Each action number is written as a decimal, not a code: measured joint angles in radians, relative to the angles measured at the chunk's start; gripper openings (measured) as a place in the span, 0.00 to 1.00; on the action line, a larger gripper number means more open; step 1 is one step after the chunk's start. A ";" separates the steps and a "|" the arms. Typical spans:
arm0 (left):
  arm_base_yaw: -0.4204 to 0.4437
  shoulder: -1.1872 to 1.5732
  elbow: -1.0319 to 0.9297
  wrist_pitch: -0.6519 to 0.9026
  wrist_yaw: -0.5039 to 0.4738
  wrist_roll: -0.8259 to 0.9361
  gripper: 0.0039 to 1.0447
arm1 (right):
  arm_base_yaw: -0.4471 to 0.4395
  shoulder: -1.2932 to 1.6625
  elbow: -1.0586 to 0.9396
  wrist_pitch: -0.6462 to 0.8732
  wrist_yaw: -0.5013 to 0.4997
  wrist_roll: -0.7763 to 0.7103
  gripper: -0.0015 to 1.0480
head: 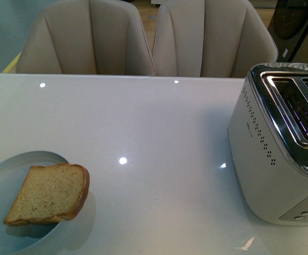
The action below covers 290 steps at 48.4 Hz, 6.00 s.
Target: Left arm holds plate, right arm toasts bread
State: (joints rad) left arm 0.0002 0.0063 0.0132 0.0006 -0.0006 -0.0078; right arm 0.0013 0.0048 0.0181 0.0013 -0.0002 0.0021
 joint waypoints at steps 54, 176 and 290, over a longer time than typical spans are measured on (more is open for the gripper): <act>0.219 1.082 0.232 0.540 0.377 -0.215 0.93 | 0.000 0.000 0.000 0.000 0.002 0.000 0.92; 0.397 2.362 0.621 0.734 0.431 0.331 0.03 | 0.000 0.000 0.000 0.000 0.002 0.000 0.92; -0.253 1.507 0.690 0.179 0.341 -0.557 0.03 | 0.000 0.000 0.000 0.000 0.002 0.000 0.92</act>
State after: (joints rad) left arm -0.2531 1.5131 0.7029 0.1799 0.3405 -0.5652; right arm 0.0013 0.0048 0.0181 0.0013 0.0017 0.0025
